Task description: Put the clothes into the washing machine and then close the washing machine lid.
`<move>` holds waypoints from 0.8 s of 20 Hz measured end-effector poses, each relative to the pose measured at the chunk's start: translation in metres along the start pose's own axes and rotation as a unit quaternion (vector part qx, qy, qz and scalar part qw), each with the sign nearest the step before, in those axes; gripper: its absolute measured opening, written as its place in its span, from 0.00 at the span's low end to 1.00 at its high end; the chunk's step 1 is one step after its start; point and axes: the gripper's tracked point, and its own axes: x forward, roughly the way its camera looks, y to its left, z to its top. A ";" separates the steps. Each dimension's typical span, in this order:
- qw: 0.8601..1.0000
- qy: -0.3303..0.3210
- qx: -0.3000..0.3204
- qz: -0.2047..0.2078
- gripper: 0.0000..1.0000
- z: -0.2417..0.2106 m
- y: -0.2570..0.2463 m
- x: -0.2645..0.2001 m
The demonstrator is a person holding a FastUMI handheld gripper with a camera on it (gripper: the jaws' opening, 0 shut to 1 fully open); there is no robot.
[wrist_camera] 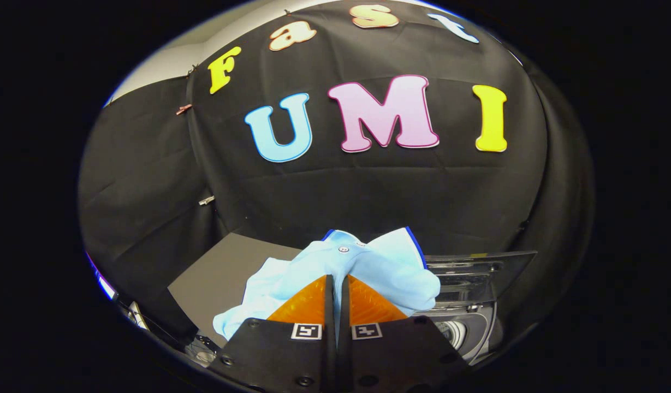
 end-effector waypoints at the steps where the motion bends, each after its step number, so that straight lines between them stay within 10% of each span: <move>1: 1.000 -0.001 0.002 -0.004 0.05 -0.001 -0.013 -0.003; 16: 0.998 0.048 0.025 -0.009 0.05 -0.049 -0.157 0.014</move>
